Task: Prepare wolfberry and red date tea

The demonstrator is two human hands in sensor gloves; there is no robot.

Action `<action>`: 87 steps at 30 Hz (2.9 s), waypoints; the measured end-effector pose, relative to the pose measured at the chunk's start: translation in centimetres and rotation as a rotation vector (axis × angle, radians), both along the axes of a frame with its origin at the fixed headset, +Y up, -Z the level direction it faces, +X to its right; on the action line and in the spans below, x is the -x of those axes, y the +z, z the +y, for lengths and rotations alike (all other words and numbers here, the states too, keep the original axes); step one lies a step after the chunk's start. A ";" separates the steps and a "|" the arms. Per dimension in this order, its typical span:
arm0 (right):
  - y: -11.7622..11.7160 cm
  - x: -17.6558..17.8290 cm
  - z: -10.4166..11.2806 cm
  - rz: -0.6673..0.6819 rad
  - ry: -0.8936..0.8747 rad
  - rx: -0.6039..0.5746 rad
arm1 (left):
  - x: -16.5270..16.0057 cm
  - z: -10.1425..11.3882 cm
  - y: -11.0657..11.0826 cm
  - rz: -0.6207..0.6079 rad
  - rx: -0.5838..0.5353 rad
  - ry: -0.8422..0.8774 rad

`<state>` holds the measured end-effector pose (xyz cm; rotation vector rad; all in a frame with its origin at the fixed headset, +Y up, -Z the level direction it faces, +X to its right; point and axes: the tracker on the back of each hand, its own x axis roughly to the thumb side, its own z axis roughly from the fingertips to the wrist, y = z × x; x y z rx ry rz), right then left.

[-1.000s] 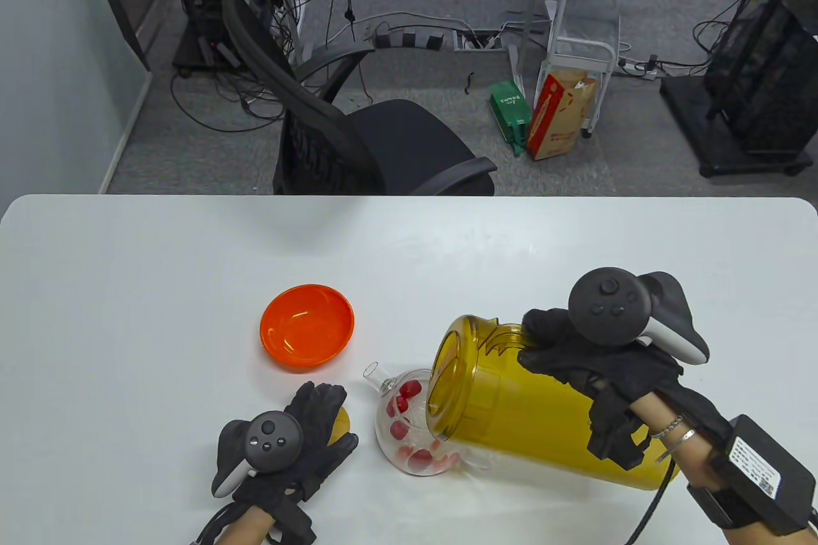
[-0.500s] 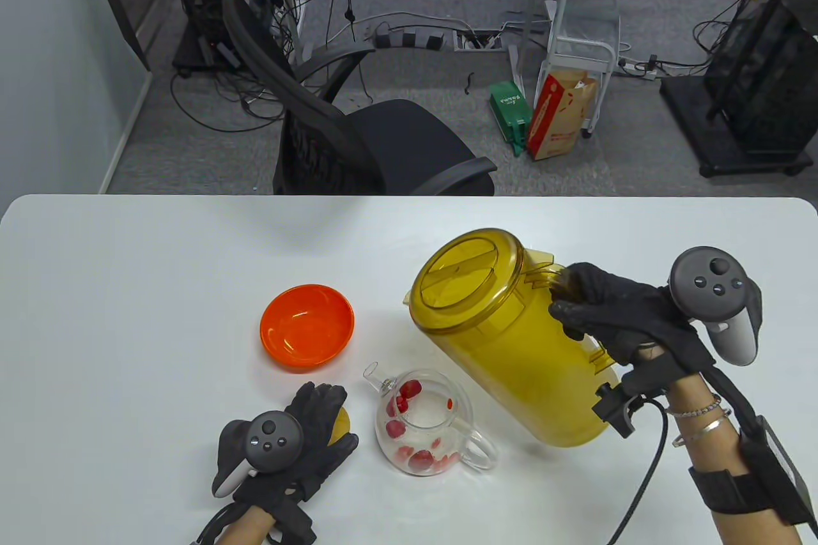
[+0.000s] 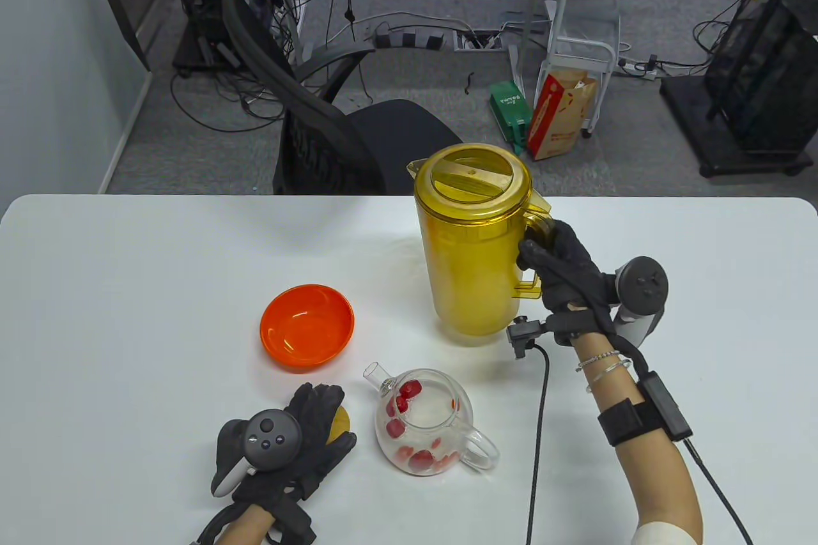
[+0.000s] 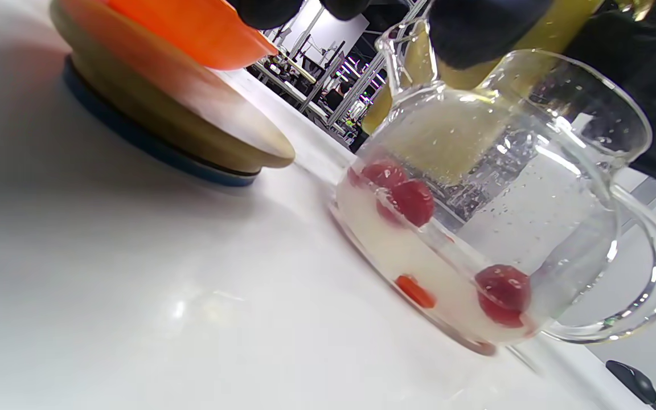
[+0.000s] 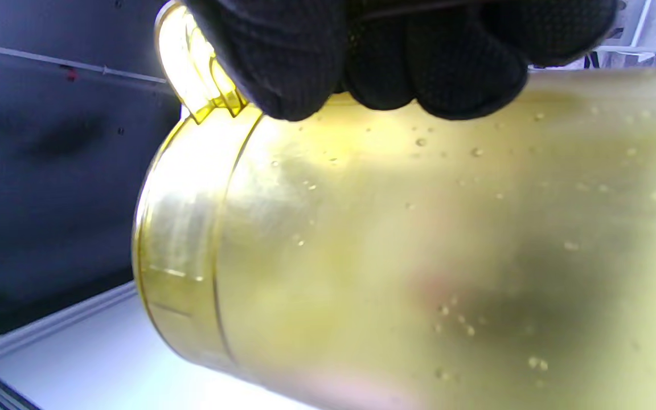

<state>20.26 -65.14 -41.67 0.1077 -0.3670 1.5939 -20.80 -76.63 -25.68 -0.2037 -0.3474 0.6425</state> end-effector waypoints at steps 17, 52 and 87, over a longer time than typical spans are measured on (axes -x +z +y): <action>-2.7 1.8 -6.4 -0.002 -0.121 0.039 | 0.1 -0.1 -0.1 -0.005 0.008 -0.013; 13.2 -1.8 -5.2 0.101 0.947 0.176 | -0.1 -0.3 0.0 -0.017 -0.004 -0.035; 15.9 -1.5 -9.7 0.168 0.923 0.157 | -2.2 -0.9 -3.7 -0.063 0.193 -0.631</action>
